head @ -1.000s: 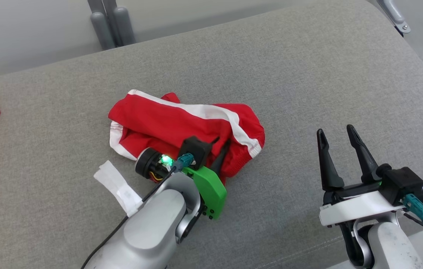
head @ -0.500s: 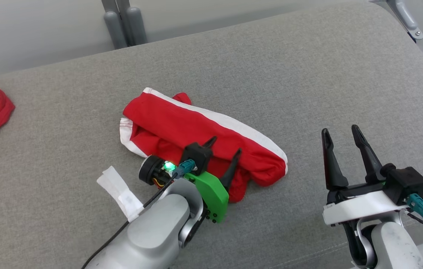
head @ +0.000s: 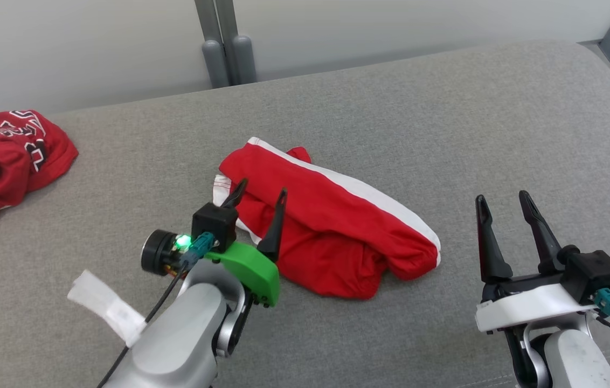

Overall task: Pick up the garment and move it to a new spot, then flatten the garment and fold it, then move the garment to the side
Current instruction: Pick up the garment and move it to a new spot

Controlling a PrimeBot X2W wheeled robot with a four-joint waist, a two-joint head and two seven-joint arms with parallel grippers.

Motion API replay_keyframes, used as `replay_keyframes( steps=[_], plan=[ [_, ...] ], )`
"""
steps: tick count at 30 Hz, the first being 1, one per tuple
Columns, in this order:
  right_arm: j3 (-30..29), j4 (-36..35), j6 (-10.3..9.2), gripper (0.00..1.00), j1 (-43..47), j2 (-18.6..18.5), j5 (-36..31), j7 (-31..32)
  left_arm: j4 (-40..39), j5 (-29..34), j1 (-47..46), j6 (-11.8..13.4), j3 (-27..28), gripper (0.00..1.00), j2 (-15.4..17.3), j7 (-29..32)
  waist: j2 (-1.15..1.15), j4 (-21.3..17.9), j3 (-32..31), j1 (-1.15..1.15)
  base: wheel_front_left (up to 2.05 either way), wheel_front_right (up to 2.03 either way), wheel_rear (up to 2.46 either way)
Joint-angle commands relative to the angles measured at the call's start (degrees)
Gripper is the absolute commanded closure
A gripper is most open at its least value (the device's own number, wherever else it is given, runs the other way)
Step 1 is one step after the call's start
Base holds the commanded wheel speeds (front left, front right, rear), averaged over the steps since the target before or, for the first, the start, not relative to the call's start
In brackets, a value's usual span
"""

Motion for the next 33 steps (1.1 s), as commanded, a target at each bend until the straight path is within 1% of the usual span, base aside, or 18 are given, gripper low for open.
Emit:
replay_keyframes(
  steps=[1, 8, 14, 20, 21, 26, 33],
  plan=[
    [-0.4, 0.0, 0.02, 0.00, 0.9, -0.1, -0.5, -0.2, -2.0, 1.0, 2.8, 0.8, 1.8, 0.00, 1.0, -0.2, 0.00, 1.8, -1.6, 0.00, 0.00, 0.00, 0.00],
    [-1.5, 0.2, 0.02, 0.00, 2.2, -0.1, -1.0, -0.2, -12.1, 4.6, 14.1, 3.1, 11.0, 0.00, 2.9, -0.2, 0.00, 3.8, -3.3, 0.00, 0.00, 0.00, 0.00],
    [-1.0, 1.0, 0.02, 0.00, 3.2, -0.1, -0.1, -0.2, -18.2, 7.2, 22.6, 3.6, 18.2, 0.00, 2.7, -0.1, 0.00, 4.7, -4.4, 0.00, 0.00, 0.00, 0.00],
    [-0.3, 2.5, 0.02, 0.00, 3.9, -0.1, 0.4, -0.2, -21.8, 9.4, 28.9, 2.8, 24.4, 0.00, 1.2, -0.1, 0.00, 5.0, -5.0, 0.00, 0.00, 0.00, 0.00],
    [-0.2, 3.5, 0.02, 0.00, 4.7, -0.1, 0.2, -0.2, -22.7, 11.3, 31.6, 1.7, 27.2, 0.00, 0.4, -0.1, 0.00, 5.2, -5.2, 0.00, 0.00, 0.00, 0.00],
    [0.1, 4.5, 0.02, 0.00, 5.0, -0.1, 0.1, -0.2, -22.8, 13.7, 33.4, 0.5, 30.2, 0.00, -0.9, -0.1, 0.00, 5.0, -5.5, 0.00, 0.00, 0.00, 0.00],
    [0.2, 5.0, 0.02, 0.00, 5.1, -0.1, -0.3, -0.2, -22.1, 15.6, 34.2, -1.2, 32.1, 0.00, -2.3, -0.1, 0.00, 4.9, -5.8, 0.00, 0.00, 0.00, 0.00]
  ],
)
